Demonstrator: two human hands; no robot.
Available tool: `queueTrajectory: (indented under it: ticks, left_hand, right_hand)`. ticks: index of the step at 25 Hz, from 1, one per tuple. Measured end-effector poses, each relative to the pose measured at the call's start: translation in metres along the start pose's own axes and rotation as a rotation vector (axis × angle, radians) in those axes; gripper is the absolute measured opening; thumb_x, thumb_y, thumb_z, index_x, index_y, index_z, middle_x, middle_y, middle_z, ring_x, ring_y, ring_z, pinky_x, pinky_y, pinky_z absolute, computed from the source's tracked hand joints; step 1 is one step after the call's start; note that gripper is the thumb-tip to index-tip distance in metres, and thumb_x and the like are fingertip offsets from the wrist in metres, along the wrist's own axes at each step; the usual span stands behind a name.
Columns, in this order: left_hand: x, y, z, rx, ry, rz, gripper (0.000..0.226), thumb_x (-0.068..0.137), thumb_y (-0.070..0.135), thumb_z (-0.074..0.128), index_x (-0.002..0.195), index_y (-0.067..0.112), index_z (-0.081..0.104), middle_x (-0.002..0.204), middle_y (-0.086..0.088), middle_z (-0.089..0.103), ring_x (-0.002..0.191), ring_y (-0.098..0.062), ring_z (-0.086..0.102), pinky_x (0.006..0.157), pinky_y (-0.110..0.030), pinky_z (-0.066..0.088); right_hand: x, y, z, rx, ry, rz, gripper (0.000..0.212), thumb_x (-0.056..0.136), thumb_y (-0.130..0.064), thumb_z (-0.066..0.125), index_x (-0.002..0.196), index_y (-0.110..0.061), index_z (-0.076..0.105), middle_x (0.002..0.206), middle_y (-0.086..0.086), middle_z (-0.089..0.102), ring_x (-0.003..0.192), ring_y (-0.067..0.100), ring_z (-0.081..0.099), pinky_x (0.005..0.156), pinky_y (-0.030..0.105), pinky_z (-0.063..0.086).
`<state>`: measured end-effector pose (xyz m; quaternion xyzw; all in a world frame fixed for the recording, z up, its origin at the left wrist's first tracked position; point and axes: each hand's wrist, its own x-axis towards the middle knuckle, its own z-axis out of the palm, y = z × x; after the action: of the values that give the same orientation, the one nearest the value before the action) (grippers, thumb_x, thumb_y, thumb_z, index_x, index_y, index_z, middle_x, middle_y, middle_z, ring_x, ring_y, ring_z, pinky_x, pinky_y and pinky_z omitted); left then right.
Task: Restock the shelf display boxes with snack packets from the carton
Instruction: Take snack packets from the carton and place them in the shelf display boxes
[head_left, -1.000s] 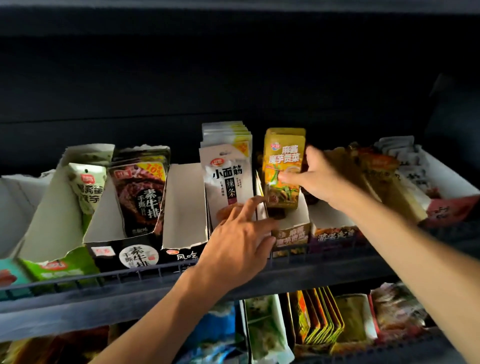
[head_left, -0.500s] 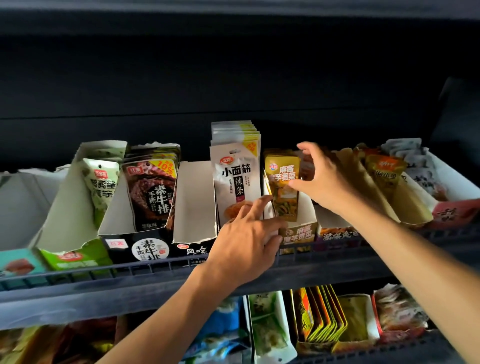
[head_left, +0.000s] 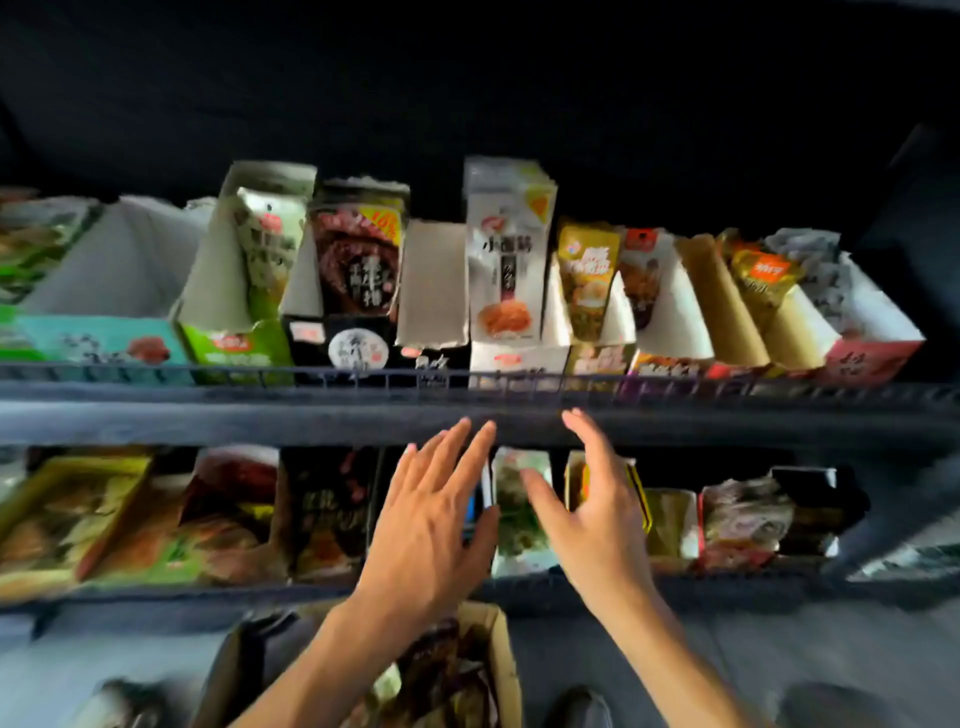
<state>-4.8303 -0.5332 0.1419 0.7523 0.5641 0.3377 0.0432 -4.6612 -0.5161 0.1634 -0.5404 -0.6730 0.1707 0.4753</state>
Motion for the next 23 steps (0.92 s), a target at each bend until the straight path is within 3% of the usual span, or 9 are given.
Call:
queueTrajectory:
  ticks: [3, 7, 9, 11, 14, 18, 21, 23]
  left_hand:
    - [-0.102, -0.058, 0.030, -0.072, -0.265, -0.323, 0.074, 0.082, 0.049, 0.042, 0.146, 0.013, 0.045, 0.146, -0.012, 0.051, 0.134, -0.032, 0.048, 0.110, -0.043, 0.040]
    - [-0.228, -0.124, 0.043, 0.032, -0.726, -0.656, 0.054, 0.084, 0.041, 0.044, 0.136, 0.027, 0.048, 0.134, -0.012, 0.059, 0.122, -0.035, 0.056, 0.102, -0.037, 0.045]
    - [-0.263, -0.136, 0.046, 0.049, -0.960, -0.728, 0.043, 0.096, 0.029, 0.050, 0.137, 0.016, 0.052, 0.137, -0.013, 0.056, 0.127, -0.032, 0.052, 0.106, -0.034, 0.040]
    - [-0.279, -0.146, 0.059, 0.016, -1.094, -0.791, 0.040, 0.100, 0.028, 0.049, 0.137, 0.013, 0.053, 0.139, -0.012, 0.055, 0.129, -0.029, 0.050, 0.107, -0.034, 0.039]
    - [-0.278, -0.160, 0.075, 0.021, -1.071, -0.773, 0.043, 0.100, 0.031, 0.048, 0.140, 0.018, 0.051, 0.140, -0.008, 0.055, 0.130, -0.026, 0.051, 0.108, -0.034, 0.041]
    - [-0.252, -0.186, 0.088, -0.053, -0.739, -0.927, 0.032, 0.096, 0.037, 0.051, 0.118, 0.020, 0.066, 0.115, -0.005, 0.069, 0.109, -0.027, 0.066, 0.093, -0.040, 0.054]
    - [-0.250, -0.205, 0.103, -0.118, -0.697, -1.072, 0.075, 0.091, 0.048, 0.061, 0.151, 0.018, 0.027, 0.143, -0.010, 0.047, 0.130, -0.030, 0.050, 0.109, -0.044, 0.042]
    - [-0.260, -0.214, 0.119, -0.194, -0.618, -1.166, 0.105, 0.081, 0.059, 0.066, 0.156, 0.018, 0.005, 0.155, -0.012, 0.030, 0.138, -0.031, 0.039, 0.114, -0.048, 0.035]
  right_hand:
    - [-0.069, 0.025, 0.069, 0.070, -0.178, 0.271, 0.044, 0.087, -0.020, 0.072, 0.129, -0.019, 0.059, 0.128, -0.008, 0.059, 0.120, 0.007, 0.055, 0.103, 0.022, 0.042]
    - [-0.186, 0.094, 0.139, -0.017, -0.674, 0.804, 0.029, 0.082, -0.020, 0.074, 0.109, -0.024, 0.063, 0.121, 0.003, 0.065, 0.110, 0.020, 0.063, 0.094, 0.028, 0.048]
    - [-0.215, 0.111, 0.147, -0.154, -0.909, 0.865, 0.032, 0.082, -0.022, 0.072, 0.113, -0.022, 0.062, 0.124, 0.006, 0.061, 0.111, 0.021, 0.059, 0.091, 0.029, 0.047]
    - [-0.216, 0.117, 0.150, -0.277, -1.065, 0.772, 0.034, 0.088, -0.025, 0.066, 0.121, -0.019, 0.061, 0.125, 0.003, 0.058, 0.111, 0.020, 0.057, 0.084, 0.026, 0.043]
    - [-0.216, 0.122, 0.158, -0.356, -1.100, 0.651, 0.029, 0.095, -0.025, 0.060, 0.123, -0.021, 0.060, 0.124, -0.001, 0.061, 0.108, 0.016, 0.058, 0.085, 0.025, 0.046]
    - [-0.247, 0.129, 0.177, -0.378, -1.305, 0.573, 0.036, 0.096, -0.028, 0.058, 0.132, -0.030, 0.055, 0.130, -0.005, 0.061, 0.116, 0.016, 0.059, 0.094, 0.026, 0.049]
    - [-0.266, 0.133, 0.191, -0.417, -1.374, 0.496, 0.044, 0.096, -0.024, 0.055, 0.140, -0.030, 0.049, 0.136, -0.006, 0.057, 0.125, 0.018, 0.055, 0.102, 0.027, 0.046]
    - [-0.274, 0.140, 0.198, -0.434, -1.362, 0.518, 0.045, 0.096, -0.022, 0.054, 0.139, -0.031, 0.049, 0.136, -0.006, 0.057, 0.126, 0.017, 0.054, 0.104, 0.027, 0.045]
